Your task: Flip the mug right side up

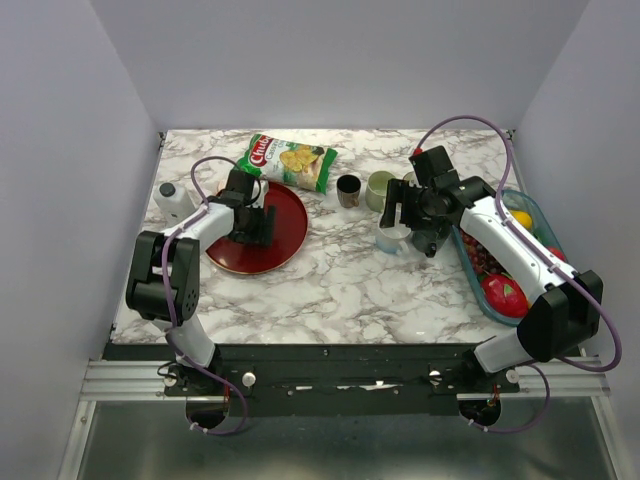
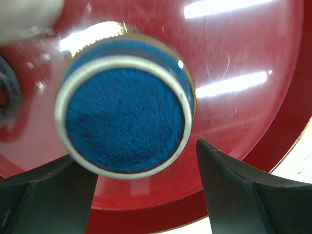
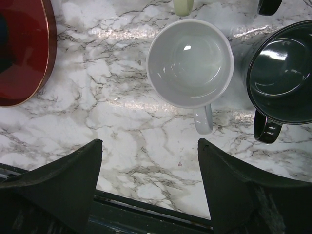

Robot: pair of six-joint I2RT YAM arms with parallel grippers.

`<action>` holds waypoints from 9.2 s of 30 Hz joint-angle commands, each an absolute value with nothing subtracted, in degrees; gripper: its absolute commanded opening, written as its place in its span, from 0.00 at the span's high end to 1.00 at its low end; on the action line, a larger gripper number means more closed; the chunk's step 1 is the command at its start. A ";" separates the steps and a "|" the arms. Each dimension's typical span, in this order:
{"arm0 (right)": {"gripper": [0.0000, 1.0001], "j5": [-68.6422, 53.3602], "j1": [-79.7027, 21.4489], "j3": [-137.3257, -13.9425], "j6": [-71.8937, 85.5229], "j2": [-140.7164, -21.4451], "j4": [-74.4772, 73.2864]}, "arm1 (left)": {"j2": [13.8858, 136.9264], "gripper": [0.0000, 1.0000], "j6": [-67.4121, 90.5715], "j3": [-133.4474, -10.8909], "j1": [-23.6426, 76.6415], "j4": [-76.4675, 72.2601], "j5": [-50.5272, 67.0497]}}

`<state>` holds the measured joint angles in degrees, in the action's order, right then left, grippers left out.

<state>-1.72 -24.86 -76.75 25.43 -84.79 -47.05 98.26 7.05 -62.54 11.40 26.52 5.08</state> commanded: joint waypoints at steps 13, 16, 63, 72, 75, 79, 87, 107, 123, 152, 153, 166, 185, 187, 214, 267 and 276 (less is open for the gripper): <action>0.15 -3.78 -25.14 -76.20 25.40 -85.08 -45.88 | 92.81 0.42 12.48 -60.38 13.54 25.49 -3.16; 0.15 -3.78 -25.05 -76.20 25.49 -85.25 -45.70 | 92.64 0.45 12.92 -60.03 13.62 24.53 -4.48; 0.20 -5.27 -25.14 -75.94 25.58 -83.76 -44.74 | 89.66 1.00 14.15 -60.12 14.85 17.40 -4.75; 0.16 -17.46 -25.14 -77.60 26.28 -81.30 -36.13 | 77.00 1.00 23.28 -63.01 14.94 14.68 10.27; 0.16 -23.61 -25.14 -78.66 27.59 -80.86 -32.00 | 73.66 1.00 29.07 -63.90 15.12 10.56 17.12; 0.16 -31.89 -25.14 -80.67 30.31 -80.07 -22.36 | 70.23 1.00 38.39 -64.16 15.64 -1.36 24.07; 0.23 -42.79 -25.14 -82.18 40.51 -79.45 -0.55 | 69.08 1.00 58.26 -65.21 19.24 -23.80 27.69; 0.38 -45.88 -25.14 -85.43 58.62 -83.49 24.26 | 73.65 1.00 66.18 -70.31 24.96 -39.46 26.37; 0.54 -43.51 -25.22 -84.91 61.61 -86.22 26.97 | 75.41 1.00 66.62 -71.46 25.84 -41.13 28.30; 0.99 -39.99 -25.22 -82.27 65.57 -86.05 32.17 | 75.41 0.93 64.07 -70.31 28.30 -37.62 29.27; 0.99 -39.82 -25.22 -82.18 65.31 -85.61 31.99 | 75.50 0.88 64.16 -70.40 28.30 -37.53 29.35; 0.99 -34.90 -25.14 -78.14 60.73 -81.48 23.56 | 72.60 0.05 54.43 -67.94 28.30 -27.10 27.34; 0.99 -22.89 -25.83 -69.53 33.53 -76.91 -6.04 | 64.60 0.01 26.81 -73.48 26.90 15.56 -5.09; 0.99 -19.97 -26.45 -68.82 29.73 -76.73 -7.99 | 64.86 0.01 26.81 -73.74 26.72 15.91 -5.62; 0.99 7.47 -35.68 -70.31 21.36 -96.50 -24.08 | 71.72 0.01 29.44 -78.05 25.58 30.32 -16.25; 0.16 6.68 -34.98 -79.54 24.78 -92.20 -38.50 | 93.25 0.01 7.56 -72.07 7.48 31.90 -13.98; 0.16 6.06 -34.45 -79.37 25.14 -92.46 -38.58 | 94.74 0.01 9.32 -73.39 3.25 32.87 -10.81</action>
<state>5.06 -34.98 -78.67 24.40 -93.32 -37.17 95.57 9.63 -72.55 3.31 33.50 -13.23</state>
